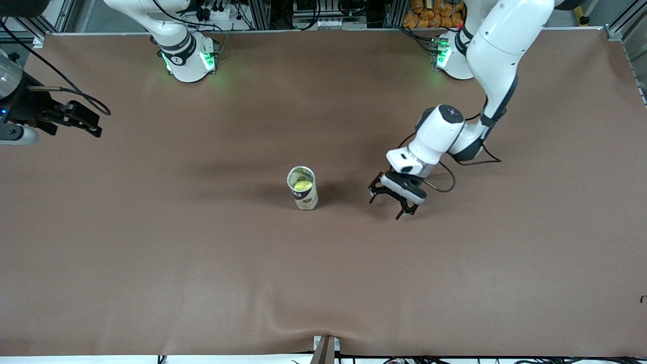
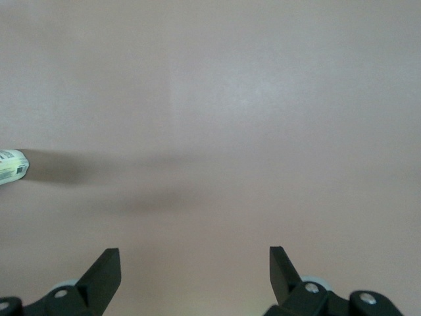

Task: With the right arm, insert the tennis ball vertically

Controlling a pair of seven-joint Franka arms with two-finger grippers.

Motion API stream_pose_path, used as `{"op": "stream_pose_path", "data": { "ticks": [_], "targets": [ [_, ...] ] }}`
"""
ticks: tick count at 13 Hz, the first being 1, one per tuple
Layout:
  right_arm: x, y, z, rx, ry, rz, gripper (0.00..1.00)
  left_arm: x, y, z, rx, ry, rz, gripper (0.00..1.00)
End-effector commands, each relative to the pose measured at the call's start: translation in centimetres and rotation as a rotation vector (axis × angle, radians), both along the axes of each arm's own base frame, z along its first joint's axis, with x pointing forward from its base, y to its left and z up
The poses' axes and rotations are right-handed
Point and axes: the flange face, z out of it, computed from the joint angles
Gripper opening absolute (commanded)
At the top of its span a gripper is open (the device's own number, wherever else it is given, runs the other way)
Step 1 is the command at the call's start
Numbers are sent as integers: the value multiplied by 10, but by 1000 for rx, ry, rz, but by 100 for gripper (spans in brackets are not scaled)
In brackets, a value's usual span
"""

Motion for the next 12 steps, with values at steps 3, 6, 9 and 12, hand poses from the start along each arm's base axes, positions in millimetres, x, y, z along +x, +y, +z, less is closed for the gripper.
{"op": "stream_pose_path", "data": {
  "ticks": [3,6,9,12],
  "targets": [
    [1,-4,22,-20,1,42,100,57,48,51,17,97,180,100],
    [2,2,23,-19,-4,54,100,85,74,110,80,183,253,100],
    [2,-1,23,-20,-9,47,100,96,92,158,139,267,296,100],
    [2,-5,23,-20,-7,39,100,100,113,208,145,331,347,100]
  ]
}}
